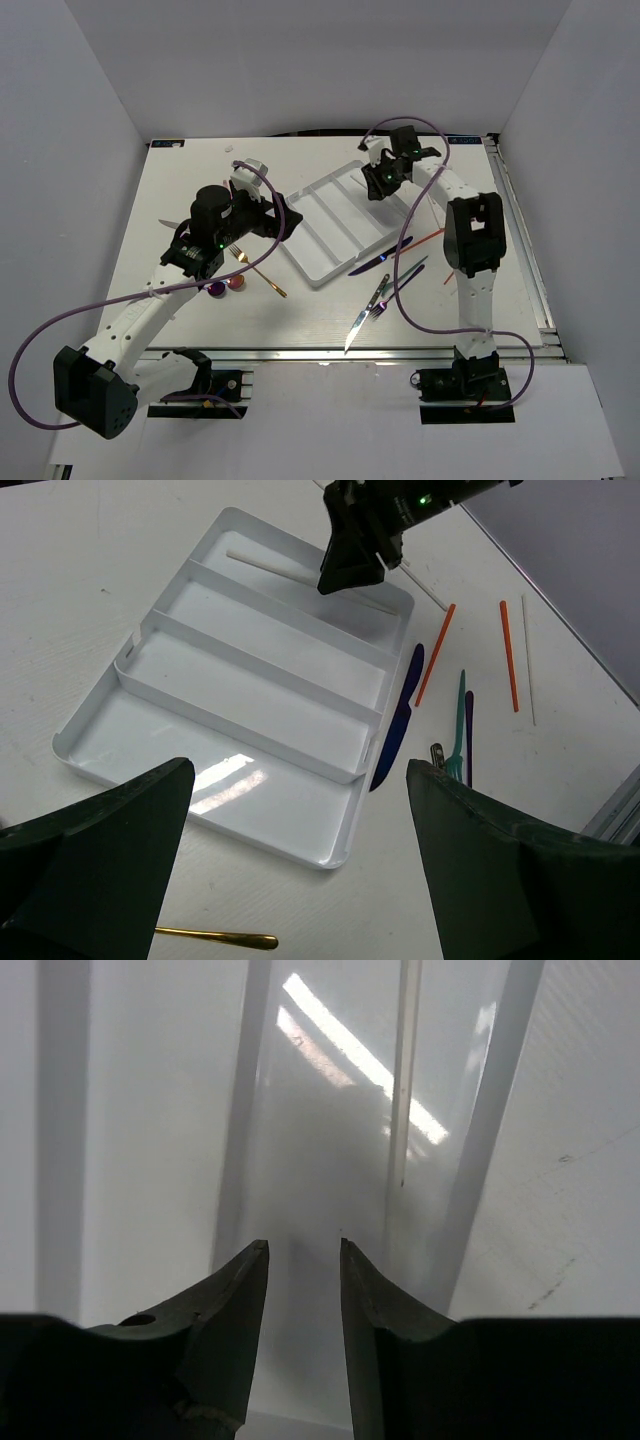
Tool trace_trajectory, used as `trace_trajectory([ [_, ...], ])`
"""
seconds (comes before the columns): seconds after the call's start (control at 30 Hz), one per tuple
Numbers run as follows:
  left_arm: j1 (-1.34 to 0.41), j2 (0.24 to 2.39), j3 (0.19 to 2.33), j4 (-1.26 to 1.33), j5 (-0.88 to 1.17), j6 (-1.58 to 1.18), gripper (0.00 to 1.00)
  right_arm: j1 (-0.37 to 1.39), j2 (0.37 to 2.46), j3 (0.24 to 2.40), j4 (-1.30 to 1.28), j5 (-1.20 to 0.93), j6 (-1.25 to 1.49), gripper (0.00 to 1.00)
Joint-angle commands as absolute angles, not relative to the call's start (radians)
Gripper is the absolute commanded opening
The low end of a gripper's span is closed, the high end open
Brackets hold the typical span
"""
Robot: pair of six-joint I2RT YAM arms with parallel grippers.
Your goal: Sort the eating utensils into containers
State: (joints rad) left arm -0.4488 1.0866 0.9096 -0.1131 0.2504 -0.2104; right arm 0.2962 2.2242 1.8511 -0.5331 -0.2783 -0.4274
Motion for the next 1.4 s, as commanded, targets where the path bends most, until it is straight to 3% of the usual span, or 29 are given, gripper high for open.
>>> trace_trajectory([
  [0.0, -0.451, 1.08, 0.936, -0.117, 0.252, -0.204, 0.98, 0.197, 2.143, 1.93, -0.613, -0.545, -0.313, 0.42],
  [0.1, -0.451, 1.089, 0.936, -0.117, 0.25, -0.206, 0.98, 0.135, 2.047, 1.837, -0.632, -0.704, -0.296, 0.47],
  [0.23, -0.451, 1.103, 0.934, -0.118, 0.247, -0.204, 0.98, 0.13, 1.884, 1.625, -0.551, -0.686, -0.328, 0.51],
  [0.4, -0.451, 1.124, 0.931, -0.12, 0.226, -0.196, 0.98, 0.112, 1.744, 1.5, -0.532, -0.726, -0.347, 0.58],
  [0.5, -0.451, 1.141, 0.931, -0.124, 0.219, -0.189, 0.98, 0.106, 1.701, 1.447, -0.491, -0.628, -0.377, 0.59],
  [0.87, -0.451, 1.215, 0.943, -0.149, 0.213, -0.181, 0.98, 0.074, 1.738, 1.417, -0.449, -0.453, -0.494, 0.59],
  [1.37, -0.451, 1.226, 0.974, -0.147, 0.406, -0.276, 0.98, -0.018, 1.85, 1.417, -0.405, -0.293, -0.526, 0.55],
])
